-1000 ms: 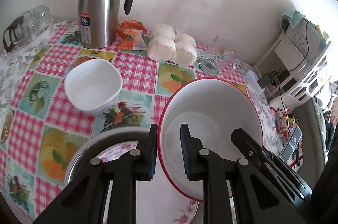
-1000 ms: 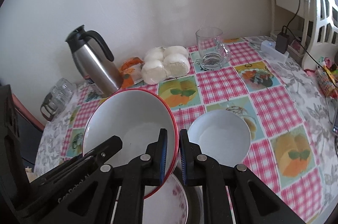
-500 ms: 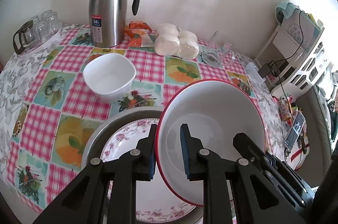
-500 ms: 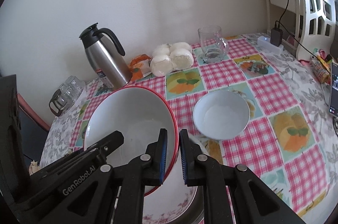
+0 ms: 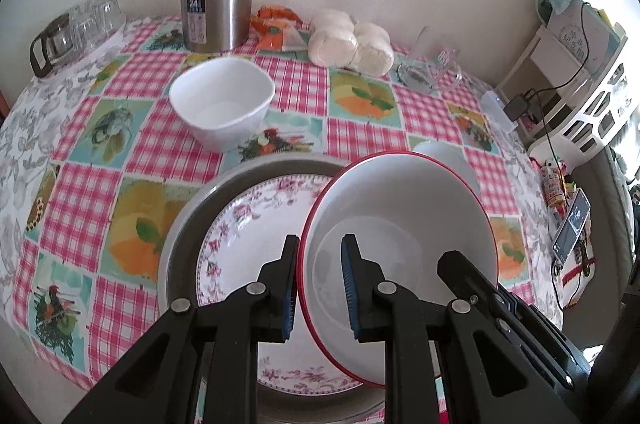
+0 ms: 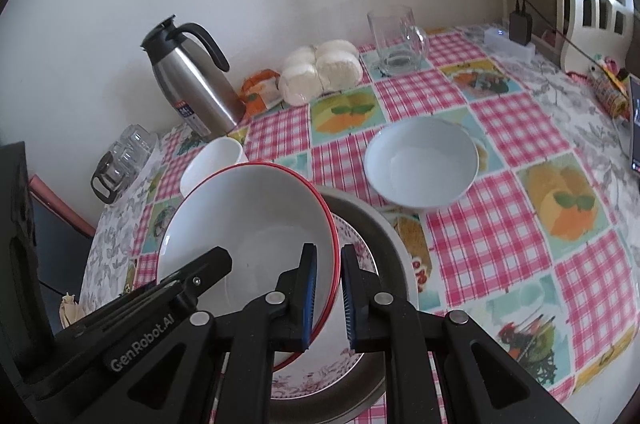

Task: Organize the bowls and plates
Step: 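Lift the red-rimmed bowl with both grippers over the floral plate, then lower the red-rimmed bowl into the floral plate with both grippers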

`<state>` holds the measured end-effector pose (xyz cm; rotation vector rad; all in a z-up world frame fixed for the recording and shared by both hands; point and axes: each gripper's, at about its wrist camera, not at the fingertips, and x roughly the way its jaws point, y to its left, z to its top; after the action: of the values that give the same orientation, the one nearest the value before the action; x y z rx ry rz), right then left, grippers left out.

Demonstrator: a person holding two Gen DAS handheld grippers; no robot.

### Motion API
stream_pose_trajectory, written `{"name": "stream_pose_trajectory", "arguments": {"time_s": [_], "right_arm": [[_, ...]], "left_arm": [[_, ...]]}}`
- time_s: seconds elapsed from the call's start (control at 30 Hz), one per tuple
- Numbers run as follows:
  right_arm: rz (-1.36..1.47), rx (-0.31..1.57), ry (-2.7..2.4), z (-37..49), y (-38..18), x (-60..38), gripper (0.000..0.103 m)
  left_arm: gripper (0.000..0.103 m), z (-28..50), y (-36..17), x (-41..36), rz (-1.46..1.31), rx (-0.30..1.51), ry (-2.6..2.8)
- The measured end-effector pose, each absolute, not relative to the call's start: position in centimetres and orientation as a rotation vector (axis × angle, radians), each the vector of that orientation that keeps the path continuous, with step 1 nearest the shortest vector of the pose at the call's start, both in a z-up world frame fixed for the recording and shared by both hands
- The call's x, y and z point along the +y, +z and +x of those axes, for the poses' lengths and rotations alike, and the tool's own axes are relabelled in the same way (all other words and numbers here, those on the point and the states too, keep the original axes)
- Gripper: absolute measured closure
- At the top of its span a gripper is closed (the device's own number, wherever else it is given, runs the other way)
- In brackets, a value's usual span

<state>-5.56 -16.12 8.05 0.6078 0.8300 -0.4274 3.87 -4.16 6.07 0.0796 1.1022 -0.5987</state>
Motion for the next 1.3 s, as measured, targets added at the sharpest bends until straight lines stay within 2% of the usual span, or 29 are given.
{"name": "stream_pose_trajectory", "arguments": {"time_s": [1.3], "right_arm": [[0.663, 0.943, -0.43, -3.0, 3.6, -15.8, 0.087]], "left_arm": [[0.083, 6.2, 1.9, -3.9, 0.093, 1.231, -0.541]]}}
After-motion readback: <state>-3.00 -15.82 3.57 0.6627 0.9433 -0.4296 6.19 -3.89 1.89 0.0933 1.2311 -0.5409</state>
